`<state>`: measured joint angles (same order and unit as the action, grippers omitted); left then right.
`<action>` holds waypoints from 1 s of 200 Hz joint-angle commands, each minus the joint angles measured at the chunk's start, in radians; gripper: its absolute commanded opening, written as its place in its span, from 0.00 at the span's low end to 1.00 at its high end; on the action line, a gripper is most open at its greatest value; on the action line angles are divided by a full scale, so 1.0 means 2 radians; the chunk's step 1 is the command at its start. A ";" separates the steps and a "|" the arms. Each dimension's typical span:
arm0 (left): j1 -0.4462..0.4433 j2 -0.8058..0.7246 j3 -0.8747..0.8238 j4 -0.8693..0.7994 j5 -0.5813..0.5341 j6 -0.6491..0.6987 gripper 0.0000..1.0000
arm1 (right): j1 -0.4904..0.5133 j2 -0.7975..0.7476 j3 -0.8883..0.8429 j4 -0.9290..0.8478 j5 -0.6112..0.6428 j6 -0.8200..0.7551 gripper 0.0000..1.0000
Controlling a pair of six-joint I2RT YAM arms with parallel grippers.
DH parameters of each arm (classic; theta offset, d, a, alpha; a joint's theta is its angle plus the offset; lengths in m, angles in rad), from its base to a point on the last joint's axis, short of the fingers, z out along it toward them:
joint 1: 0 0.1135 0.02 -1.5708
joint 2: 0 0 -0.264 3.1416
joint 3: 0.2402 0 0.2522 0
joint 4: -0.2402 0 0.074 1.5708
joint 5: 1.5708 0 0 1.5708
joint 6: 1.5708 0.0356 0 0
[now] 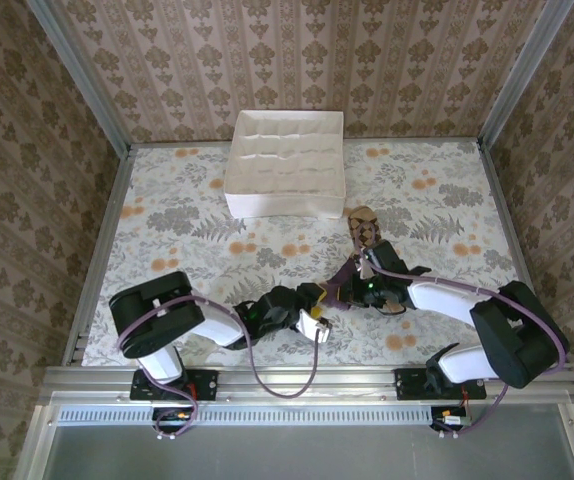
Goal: Roll the socks
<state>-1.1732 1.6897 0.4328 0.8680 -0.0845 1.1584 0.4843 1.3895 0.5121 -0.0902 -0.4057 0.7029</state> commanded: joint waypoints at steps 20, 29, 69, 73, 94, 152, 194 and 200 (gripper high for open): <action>-0.002 0.064 0.032 0.052 -0.035 0.045 0.53 | -0.005 0.044 -0.023 -0.103 0.030 -0.013 0.00; 0.000 0.074 0.036 0.058 -0.036 0.049 0.53 | -0.006 0.044 -0.022 -0.106 0.028 -0.015 0.00; 0.013 0.081 0.065 -0.026 -0.022 0.048 0.45 | -0.010 0.041 -0.014 -0.122 0.014 -0.024 0.00; 0.015 0.076 0.070 -0.047 -0.019 0.046 0.42 | -0.010 0.038 -0.012 -0.125 0.013 -0.026 0.00; 0.030 0.035 0.089 -0.172 0.028 0.024 0.23 | -0.011 0.011 0.005 -0.158 0.011 -0.036 0.08; 0.040 0.000 0.074 -0.243 0.053 0.003 0.00 | -0.048 -0.104 0.080 -0.287 0.028 -0.076 0.36; 0.029 0.001 0.069 -0.241 0.042 -0.007 0.00 | -0.073 -0.084 0.063 -0.251 0.031 -0.061 0.36; 0.027 0.000 0.067 -0.241 0.040 -0.007 0.00 | -0.073 -0.069 0.063 -0.232 0.025 -0.055 0.35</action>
<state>-1.1057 1.6882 0.6079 0.5049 0.0051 1.1740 0.3454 1.1854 0.6586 -0.5804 -0.3618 0.5751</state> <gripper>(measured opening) 0.055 0.364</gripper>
